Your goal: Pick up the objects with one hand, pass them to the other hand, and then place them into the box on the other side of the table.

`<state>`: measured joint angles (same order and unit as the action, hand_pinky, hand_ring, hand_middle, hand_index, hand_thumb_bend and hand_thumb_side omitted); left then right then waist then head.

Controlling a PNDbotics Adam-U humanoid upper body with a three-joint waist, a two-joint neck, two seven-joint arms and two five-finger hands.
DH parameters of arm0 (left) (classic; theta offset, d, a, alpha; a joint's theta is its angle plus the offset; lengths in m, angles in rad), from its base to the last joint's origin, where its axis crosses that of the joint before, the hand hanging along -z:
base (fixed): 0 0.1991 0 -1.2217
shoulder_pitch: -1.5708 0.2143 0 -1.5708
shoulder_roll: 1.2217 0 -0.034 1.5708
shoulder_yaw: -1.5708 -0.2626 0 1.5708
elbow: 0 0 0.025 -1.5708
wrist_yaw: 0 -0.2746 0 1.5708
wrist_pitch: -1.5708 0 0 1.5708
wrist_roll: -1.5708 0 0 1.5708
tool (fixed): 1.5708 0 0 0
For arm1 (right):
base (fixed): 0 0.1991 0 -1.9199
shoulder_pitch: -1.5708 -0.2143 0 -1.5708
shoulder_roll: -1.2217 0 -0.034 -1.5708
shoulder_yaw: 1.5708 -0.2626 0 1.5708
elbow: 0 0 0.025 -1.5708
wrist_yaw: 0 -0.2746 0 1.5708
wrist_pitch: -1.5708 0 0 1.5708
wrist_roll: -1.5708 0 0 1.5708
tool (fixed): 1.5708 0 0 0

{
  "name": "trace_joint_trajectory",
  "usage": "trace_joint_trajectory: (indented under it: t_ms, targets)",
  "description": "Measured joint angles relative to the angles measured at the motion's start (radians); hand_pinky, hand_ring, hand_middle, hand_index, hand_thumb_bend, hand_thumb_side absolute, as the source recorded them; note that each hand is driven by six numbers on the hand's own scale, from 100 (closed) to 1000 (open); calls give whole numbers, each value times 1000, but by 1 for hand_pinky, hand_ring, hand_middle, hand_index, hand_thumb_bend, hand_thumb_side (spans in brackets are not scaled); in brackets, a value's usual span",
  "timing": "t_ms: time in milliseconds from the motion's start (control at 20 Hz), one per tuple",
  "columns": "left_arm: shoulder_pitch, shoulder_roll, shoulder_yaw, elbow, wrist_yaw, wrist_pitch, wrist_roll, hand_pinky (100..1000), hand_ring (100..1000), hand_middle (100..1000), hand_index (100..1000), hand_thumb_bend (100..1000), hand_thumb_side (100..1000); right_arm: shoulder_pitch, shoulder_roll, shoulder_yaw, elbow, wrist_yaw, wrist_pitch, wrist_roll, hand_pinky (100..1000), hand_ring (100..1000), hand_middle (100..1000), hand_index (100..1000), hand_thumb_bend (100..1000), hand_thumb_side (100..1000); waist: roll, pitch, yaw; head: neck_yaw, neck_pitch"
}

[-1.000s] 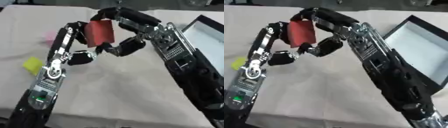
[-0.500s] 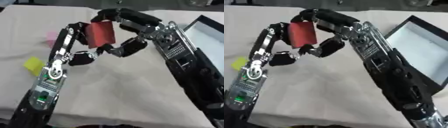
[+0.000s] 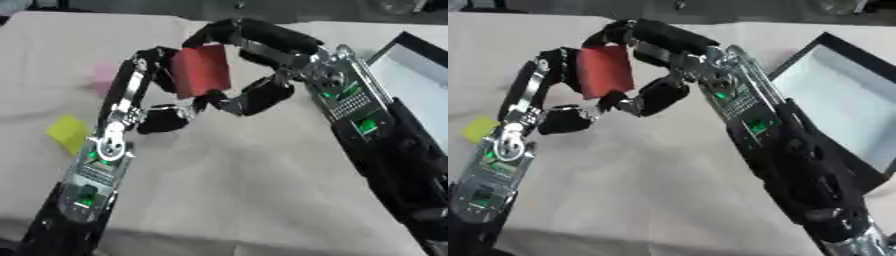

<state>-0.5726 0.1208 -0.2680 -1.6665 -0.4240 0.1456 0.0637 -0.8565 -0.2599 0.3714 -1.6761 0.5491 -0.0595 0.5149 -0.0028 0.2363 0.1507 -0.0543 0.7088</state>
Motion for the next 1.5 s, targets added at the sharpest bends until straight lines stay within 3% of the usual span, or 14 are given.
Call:
trace_joint_trajectory:
  t_ms: [250,500,800,950,1200,1500]
  targets:
    - [0,0,5,-1,14,-3,6,504,413,454,600,343,100,4,1,6,0,-14,32,-57,878,818,404,538,100,100,0,0,0,-1,0]
    - [0,0,8,-3,19,-5,8,542,452,498,655,489,100,5,1,11,4,-43,56,-93,865,796,380,511,100,100,0,0,0,-2,0]
    - [2,1,14,-3,-11,-15,-21,663,594,685,842,747,100,12,1,12,3,-81,72,-89,861,794,363,493,100,100,0,0,0,-2,0]
    - [2,1,20,0,-51,-18,-42,703,637,731,881,887,100,12,0,10,1,-100,84,-77,861,795,358,490,100,100,0,0,1,-3,0]
    - [2,1,24,0,-135,-13,-54,715,654,742,909,944,100,12,-2,2,-3,-130,105,-59,862,792,352,484,100,100,0,0,0,-3,0]
    - [7,1,24,1,-218,19,-29,715,654,743,913,948,100,12,-12,-13,-22,-150,123,-56,862,792,352,484,100,100,0,0,-2,-3,0]
